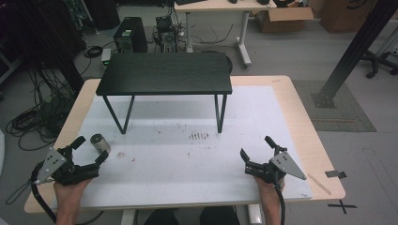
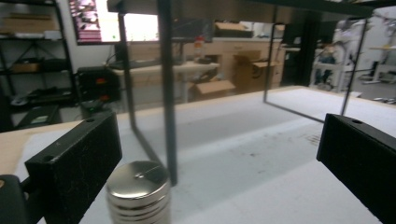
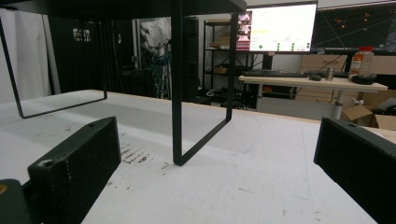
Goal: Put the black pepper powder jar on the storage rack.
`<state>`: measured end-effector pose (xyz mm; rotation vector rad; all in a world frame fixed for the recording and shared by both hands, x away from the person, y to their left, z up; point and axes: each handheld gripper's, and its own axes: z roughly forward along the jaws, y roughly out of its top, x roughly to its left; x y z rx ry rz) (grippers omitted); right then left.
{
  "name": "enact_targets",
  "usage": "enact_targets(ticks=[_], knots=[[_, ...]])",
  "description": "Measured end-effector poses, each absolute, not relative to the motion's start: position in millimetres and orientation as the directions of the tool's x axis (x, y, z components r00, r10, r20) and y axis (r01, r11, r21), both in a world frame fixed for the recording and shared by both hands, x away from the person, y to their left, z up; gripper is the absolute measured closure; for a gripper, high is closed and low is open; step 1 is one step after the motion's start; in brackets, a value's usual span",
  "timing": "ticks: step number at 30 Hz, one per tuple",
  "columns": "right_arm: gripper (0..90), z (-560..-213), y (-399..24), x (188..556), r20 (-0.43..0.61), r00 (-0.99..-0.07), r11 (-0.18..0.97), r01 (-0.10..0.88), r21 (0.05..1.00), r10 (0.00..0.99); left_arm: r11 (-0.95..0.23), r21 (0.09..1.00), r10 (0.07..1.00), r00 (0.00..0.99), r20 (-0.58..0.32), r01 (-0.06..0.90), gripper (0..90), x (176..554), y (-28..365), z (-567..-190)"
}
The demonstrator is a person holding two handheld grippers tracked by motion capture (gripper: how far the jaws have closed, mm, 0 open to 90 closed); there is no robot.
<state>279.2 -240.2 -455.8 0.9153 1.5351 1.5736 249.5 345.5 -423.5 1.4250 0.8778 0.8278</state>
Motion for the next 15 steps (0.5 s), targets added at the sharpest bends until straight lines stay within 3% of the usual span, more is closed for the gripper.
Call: enact_targets(ticks=[15], knots=[[0.4, -455.9, -240.2, 278.9, -0.008, -0.470, -0.008, -0.030, 1.000, 0.883, 0.022, 0.970, 0.962, 0.257, -0.086, 0.241, 0.9, 268.9, 347.7, -425.7]])
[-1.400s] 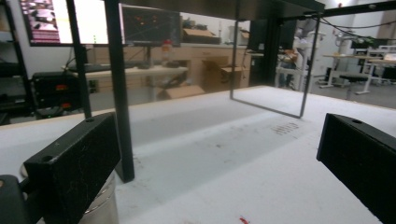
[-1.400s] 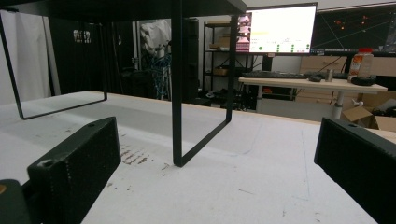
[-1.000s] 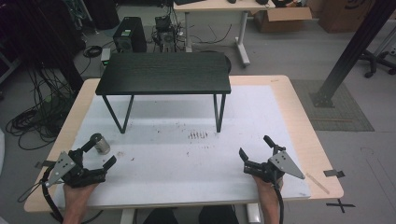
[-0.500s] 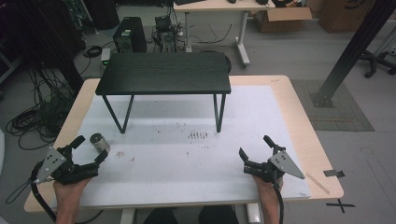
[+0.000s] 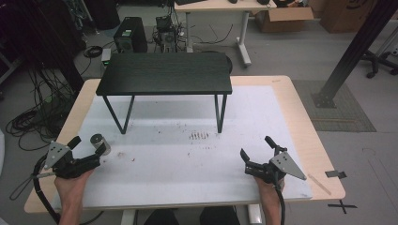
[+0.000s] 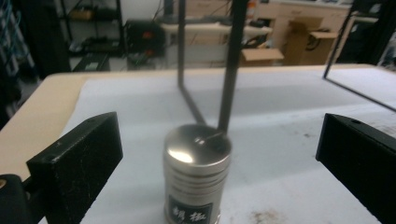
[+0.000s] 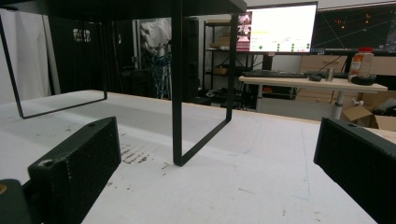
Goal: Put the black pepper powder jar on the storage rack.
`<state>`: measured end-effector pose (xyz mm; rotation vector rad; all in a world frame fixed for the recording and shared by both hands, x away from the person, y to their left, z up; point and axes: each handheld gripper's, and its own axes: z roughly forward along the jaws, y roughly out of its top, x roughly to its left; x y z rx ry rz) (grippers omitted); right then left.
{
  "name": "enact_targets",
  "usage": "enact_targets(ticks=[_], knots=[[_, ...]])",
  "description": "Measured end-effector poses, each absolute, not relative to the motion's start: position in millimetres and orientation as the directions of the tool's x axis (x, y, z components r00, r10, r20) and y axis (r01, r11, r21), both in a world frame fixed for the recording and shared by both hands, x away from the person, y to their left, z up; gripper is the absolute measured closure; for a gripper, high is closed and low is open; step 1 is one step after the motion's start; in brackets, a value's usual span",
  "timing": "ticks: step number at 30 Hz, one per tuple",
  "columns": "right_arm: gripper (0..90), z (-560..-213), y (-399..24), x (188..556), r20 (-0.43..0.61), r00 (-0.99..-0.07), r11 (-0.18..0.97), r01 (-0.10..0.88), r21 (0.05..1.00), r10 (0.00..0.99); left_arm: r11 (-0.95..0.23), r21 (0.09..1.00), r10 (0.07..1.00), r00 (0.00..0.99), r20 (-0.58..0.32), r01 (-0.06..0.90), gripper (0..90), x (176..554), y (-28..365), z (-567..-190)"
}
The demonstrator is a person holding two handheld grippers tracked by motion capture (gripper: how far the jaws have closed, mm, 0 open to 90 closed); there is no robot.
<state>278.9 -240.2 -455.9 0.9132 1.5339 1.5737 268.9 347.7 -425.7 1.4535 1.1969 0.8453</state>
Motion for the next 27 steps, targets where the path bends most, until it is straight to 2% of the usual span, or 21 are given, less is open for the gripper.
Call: enact_targets(ticks=[8, 13, 27], knots=[[0.4, -455.8, -240.2, 278.9, -0.008, -0.470, -0.007, -0.030, 1.000, 0.883, -0.021, 0.941, 0.975, 0.216, -0.056, 0.339, 4.8, 281.3, 344.2, -433.4], [0.5, -455.8, -240.1, 279.0, -0.007, -0.470, -0.007, -0.028, 1.000, 0.883, -0.061, 0.929, 0.976, 0.217, -0.022, 0.366, 13.2, 283.3, 341.2, -436.8], [0.6, -455.8, -240.0, 279.1, -0.006, -0.470, -0.007, -0.027, 1.000, 0.883, -0.037, 0.912, 0.976, 0.209, -0.054, 0.409, 36.3, 286.2, 341.9, -441.0]])
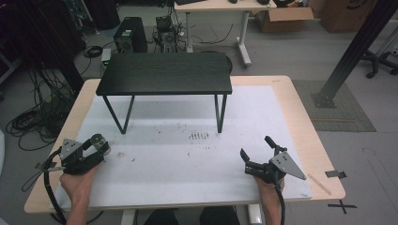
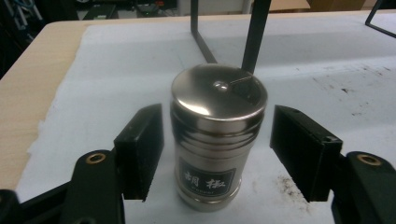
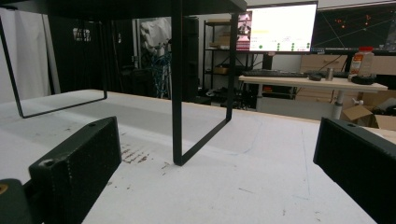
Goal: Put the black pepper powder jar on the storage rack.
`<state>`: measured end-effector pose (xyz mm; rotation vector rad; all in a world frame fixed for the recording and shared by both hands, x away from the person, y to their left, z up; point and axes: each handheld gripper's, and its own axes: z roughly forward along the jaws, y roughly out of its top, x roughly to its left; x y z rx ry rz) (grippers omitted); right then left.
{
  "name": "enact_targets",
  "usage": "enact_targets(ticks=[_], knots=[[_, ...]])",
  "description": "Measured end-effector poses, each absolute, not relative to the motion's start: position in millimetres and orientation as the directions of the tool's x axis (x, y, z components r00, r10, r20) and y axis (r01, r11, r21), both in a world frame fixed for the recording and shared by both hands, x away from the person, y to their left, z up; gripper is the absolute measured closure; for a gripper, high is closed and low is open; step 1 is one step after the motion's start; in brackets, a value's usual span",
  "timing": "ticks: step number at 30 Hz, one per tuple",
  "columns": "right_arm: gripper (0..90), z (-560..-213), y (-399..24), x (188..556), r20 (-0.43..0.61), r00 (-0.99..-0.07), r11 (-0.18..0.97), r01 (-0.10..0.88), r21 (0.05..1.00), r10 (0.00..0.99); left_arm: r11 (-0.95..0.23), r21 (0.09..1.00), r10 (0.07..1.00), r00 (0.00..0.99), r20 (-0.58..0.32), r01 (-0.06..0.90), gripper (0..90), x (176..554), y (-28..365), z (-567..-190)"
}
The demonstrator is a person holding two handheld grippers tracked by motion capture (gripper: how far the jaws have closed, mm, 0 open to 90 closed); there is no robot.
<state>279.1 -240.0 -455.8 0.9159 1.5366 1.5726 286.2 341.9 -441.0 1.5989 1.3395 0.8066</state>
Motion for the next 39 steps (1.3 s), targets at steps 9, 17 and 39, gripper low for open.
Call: enact_targets(ticks=[9, 17, 39], knots=[[0.6, -455.8, -240.0, 279.0, -0.007, -0.470, -0.007, -0.027, 1.000, 0.883, -0.035, 0.915, 0.979, 0.198, -0.050, 0.402, 45.6, 286.6, 340.8, -442.2], [0.7, -455.8, -240.0, 279.2, -0.008, -0.469, -0.005, -0.027, 1.000, 0.883, -0.042, 0.918, 0.980, 0.196, -0.039, 0.394, 48.8, 286.3, 340.9, -442.9], [0.7, -455.8, -240.1, 279.3, -0.006, -0.470, -0.007, -0.027, 1.000, 0.883, -0.043, 0.916, 0.979, 0.198, -0.041, 0.399, 49.1, 286.2, 340.7, -441.8]])
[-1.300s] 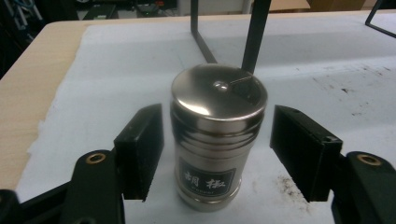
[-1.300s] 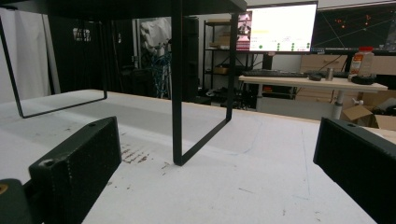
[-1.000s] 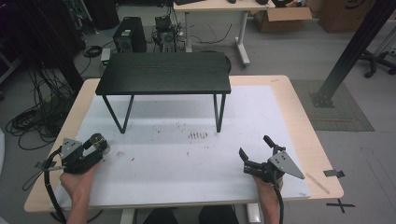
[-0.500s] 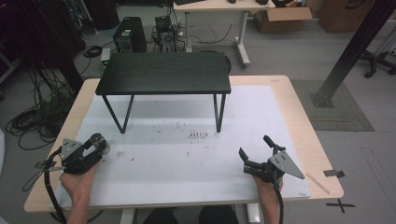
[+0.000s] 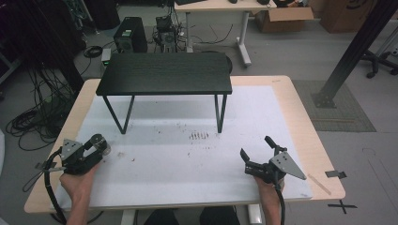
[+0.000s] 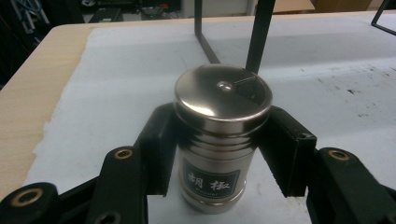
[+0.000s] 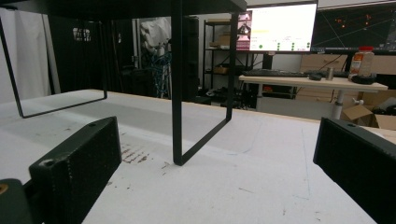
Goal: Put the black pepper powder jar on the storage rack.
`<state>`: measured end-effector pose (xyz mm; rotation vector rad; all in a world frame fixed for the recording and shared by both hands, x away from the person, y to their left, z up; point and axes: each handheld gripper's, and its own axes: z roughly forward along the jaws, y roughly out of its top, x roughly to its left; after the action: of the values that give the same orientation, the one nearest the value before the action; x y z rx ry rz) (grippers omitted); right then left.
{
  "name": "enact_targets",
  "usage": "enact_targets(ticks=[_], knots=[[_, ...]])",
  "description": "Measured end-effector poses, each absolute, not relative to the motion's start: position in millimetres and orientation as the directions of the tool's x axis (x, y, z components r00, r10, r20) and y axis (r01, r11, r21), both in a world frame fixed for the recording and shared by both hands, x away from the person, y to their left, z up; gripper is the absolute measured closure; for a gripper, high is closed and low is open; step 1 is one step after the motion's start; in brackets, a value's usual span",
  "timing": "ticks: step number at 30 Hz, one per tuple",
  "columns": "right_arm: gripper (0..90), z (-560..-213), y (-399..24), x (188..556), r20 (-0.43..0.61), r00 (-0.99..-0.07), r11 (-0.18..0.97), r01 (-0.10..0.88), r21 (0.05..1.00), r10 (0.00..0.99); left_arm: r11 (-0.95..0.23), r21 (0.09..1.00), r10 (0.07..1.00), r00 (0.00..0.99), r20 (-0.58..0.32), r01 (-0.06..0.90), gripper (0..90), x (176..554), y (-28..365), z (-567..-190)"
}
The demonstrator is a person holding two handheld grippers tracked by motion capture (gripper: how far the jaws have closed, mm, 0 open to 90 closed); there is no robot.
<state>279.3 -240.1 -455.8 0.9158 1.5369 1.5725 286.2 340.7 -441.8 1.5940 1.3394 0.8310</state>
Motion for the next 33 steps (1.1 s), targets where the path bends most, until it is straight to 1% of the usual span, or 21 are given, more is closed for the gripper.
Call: enact_targets(ticks=[10, 17, 33], knots=[[0.7, -455.7, -240.1, 279.4, -0.006, -0.470, -0.007, -0.026, 1.000, 0.882, -0.074, 0.922, 0.971, 0.237, -0.020, 0.381, 49.1, 280.5, 334.5, -428.6], [0.7, -455.8, -240.1, 279.3, -0.006, -0.470, -0.007, -0.027, 1.000, 0.883, -0.118, 0.926, 0.956, 0.294, 0.007, 0.360, 49.1, 275.0, 326.0, -406.7], [0.7, -455.8, -240.2, 279.2, -0.006, -0.470, -0.008, -0.028, 1.000, 0.883, -0.162, 0.933, 0.912, 0.409, 0.017, 0.322, 49.1, 273.0, 311.7, -358.4]])
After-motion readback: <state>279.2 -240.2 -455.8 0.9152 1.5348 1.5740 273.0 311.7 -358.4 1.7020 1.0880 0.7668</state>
